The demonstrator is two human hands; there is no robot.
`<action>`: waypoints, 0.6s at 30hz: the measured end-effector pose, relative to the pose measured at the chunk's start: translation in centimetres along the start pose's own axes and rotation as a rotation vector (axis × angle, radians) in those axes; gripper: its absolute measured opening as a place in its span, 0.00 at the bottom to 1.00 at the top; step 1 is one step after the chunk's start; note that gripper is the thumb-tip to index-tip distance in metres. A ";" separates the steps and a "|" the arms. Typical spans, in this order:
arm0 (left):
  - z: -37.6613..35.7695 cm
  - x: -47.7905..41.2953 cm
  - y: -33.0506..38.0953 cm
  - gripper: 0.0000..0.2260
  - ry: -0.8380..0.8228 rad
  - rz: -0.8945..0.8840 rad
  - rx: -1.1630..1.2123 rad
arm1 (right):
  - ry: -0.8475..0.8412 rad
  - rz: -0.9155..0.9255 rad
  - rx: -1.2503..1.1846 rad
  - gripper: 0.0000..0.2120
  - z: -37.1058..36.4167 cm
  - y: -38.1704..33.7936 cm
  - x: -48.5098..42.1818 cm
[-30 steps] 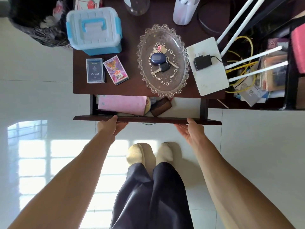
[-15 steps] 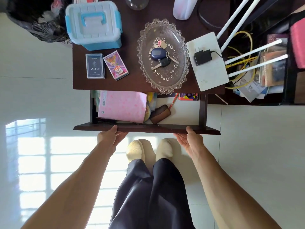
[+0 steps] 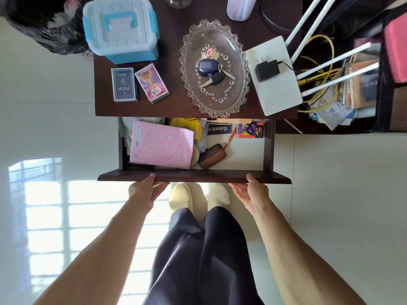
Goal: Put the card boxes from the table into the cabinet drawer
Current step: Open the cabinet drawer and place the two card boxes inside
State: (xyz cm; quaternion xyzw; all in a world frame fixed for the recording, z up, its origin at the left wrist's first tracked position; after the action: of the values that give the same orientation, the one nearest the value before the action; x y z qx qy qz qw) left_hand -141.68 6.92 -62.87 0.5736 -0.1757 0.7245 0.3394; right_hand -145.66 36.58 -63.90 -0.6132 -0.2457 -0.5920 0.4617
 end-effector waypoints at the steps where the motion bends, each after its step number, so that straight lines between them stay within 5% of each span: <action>1: 0.2 0.0 -0.3 0.06 0.003 0.008 0.000 | 0.001 -0.004 0.001 0.14 0.3 0.3 0.2; 12: 2.0 0.1 -2.7 0.06 0.010 0.029 0.030 | 0.044 -0.027 0.029 0.15 1.8 2.3 1.0; 18: 3.4 1.2 -3.0 0.06 0.004 0.074 0.028 | 0.125 0.066 0.272 0.14 2.8 2.9 1.8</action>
State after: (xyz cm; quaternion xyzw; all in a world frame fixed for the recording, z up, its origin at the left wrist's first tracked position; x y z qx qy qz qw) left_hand -137.31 7.18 -61.16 0.5702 -0.1858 0.7400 0.3046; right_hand -141.51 37.25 -62.61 -0.5147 -0.2739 -0.5749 0.5741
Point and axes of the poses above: each hand's wrist, its own x-axis away from the middle knuckle, its own z-axis out of the back of the hand, y = z × x, the point moved 2 cm from there along -x, towards the middle knuckle, and after that the axes turned 6 degrees about z, right-handed, at the moved point
